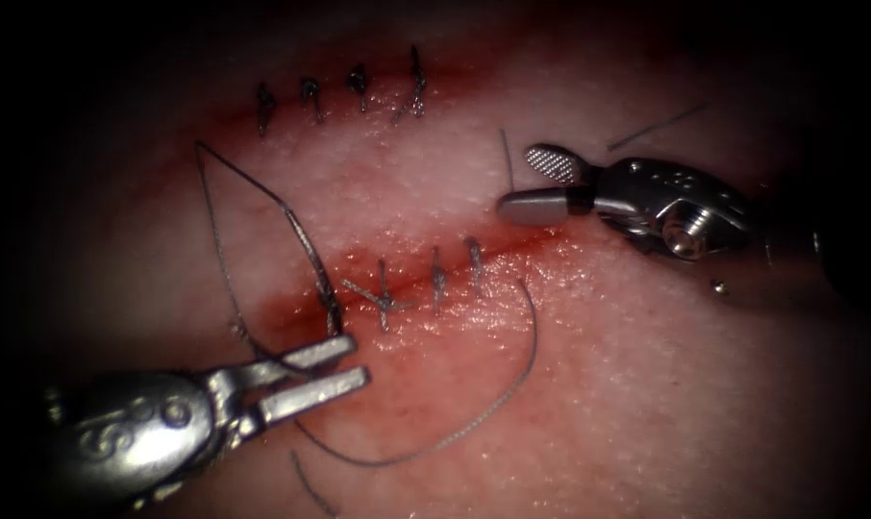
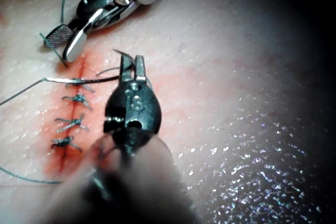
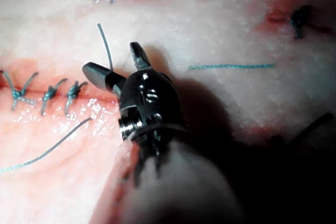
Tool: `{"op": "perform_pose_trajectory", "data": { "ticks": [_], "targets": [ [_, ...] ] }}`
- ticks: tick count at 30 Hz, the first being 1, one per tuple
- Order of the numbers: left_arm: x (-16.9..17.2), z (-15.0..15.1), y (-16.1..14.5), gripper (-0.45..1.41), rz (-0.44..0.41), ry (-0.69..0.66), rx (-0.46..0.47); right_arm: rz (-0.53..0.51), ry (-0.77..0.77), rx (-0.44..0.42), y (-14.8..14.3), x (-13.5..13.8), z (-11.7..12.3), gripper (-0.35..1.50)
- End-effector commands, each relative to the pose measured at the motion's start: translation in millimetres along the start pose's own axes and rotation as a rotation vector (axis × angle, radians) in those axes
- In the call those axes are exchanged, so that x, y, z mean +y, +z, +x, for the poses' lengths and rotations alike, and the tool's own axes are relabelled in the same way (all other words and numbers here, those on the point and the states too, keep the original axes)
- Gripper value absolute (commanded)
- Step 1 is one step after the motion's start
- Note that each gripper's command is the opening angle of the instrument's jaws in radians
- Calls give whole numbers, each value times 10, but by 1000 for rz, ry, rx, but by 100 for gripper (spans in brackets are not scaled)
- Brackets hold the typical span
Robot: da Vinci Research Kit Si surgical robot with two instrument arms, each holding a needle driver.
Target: Wound Closure
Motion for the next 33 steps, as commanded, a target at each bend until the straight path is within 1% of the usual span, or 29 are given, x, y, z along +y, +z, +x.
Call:
{"op": "perform_pose_trajectory", "data": {
  "ticks": [1,2,3,4,5,8,13,15,19,21,27,33],
  "targets": [
    [5,-5,7,-45,-3,-1,-2,9,1,2,13,-6,-5,44],
    [6,-5,7,-45,-2,-1,-2,14,-16,-1,15,-8,-5,37],
    [6,-5,7,-45,-2,-1,-2,15,-58,-4,17,-9,-5,24],
    [6,-5,7,-45,-2,-1,-2,13,-104,-3,18,-10,-5,2],
    [6,-5,7,-45,-2,-1,-2,12,-169,-2,18,-11,-6,-35],
    [6,-5,7,-45,-3,-1,-2,6,-275,0,18,-11,-5,-35],
    [5,-6,8,-45,-5,0,0,31,-312,55,12,-13,0,-35],
    [5,-7,8,-45,-4,1,0,41,-329,96,6,-15,7,-35],
    [8,-8,12,-45,-17,15,3,44,-352,149,-7,-20,21,-35],
    [10,-8,15,-45,-28,23,11,41,-351,157,-10,-24,24,-35],
    [18,-4,17,-45,-57,37,30,38,-362,162,-9,-25,23,-35],
    [31,9,17,-45,-101,69,59,42,-354,181,-12,-25,29,-35]
  ]
}}
